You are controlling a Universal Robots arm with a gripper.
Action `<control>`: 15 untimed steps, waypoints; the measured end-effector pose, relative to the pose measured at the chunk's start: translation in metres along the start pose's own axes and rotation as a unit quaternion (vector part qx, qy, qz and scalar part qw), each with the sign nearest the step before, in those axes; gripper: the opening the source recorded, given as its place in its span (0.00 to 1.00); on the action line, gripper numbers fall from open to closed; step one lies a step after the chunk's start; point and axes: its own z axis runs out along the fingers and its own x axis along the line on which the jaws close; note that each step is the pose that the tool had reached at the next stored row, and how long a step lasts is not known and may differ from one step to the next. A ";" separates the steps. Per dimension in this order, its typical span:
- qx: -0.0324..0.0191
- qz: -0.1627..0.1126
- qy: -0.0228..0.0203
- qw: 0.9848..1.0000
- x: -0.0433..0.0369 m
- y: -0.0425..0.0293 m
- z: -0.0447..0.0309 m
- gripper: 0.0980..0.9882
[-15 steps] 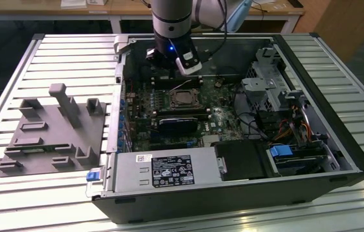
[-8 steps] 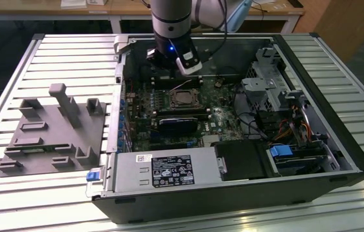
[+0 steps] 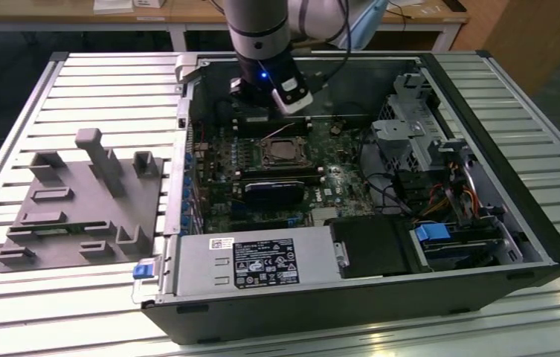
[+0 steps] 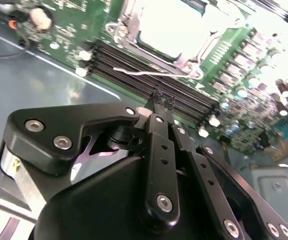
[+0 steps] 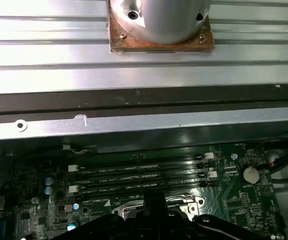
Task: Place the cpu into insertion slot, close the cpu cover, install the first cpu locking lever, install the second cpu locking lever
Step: 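Install the first cpu locking lever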
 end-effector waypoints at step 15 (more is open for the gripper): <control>-0.003 -0.007 -0.024 1.000 -0.0014 -0.0042 0.0145 0.01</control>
